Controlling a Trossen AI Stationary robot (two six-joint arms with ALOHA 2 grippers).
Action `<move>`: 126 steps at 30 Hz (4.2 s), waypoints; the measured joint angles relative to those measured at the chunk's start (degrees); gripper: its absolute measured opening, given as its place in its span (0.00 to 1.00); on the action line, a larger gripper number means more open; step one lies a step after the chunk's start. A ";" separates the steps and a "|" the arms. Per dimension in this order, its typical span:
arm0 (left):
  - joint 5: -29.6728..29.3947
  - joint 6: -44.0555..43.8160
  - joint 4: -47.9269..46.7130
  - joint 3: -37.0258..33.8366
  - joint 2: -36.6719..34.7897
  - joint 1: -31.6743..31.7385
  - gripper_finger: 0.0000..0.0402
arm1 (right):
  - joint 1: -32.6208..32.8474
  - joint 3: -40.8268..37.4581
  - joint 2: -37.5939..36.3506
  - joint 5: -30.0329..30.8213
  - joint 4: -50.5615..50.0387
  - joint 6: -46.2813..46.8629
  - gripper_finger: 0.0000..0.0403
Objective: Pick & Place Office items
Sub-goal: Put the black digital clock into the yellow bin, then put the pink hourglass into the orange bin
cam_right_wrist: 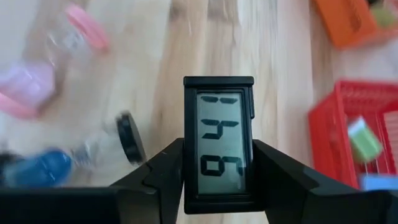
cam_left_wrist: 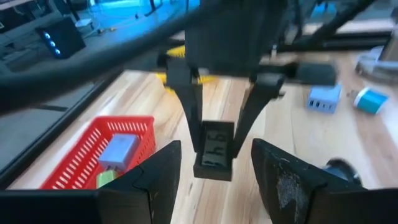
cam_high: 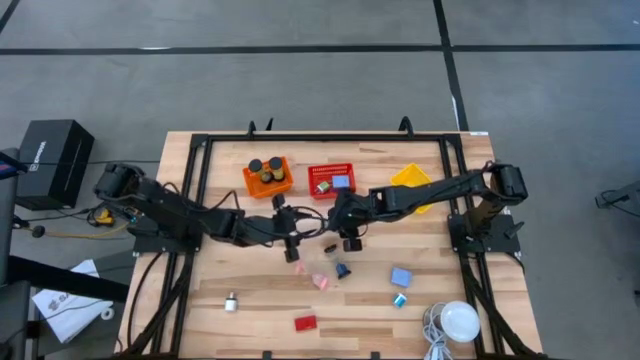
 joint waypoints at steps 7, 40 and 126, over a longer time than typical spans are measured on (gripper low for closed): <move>-0.09 0.00 0.04 0.00 -5.33 0.00 0.48 | -2.08 0.00 -0.04 5.87 -9.20 1.43 0.36; -0.24 1.90 -0.16 0.02 -8.62 -0.07 0.47 | -7.75 -0.09 -2.85 29.35 -68.42 28.53 0.36; 13.67 -1.35 -1.26 -1.57 -4.49 -6.77 0.47 | 3.97 -26.23 -15.45 -15.38 40.22 -0.62 0.30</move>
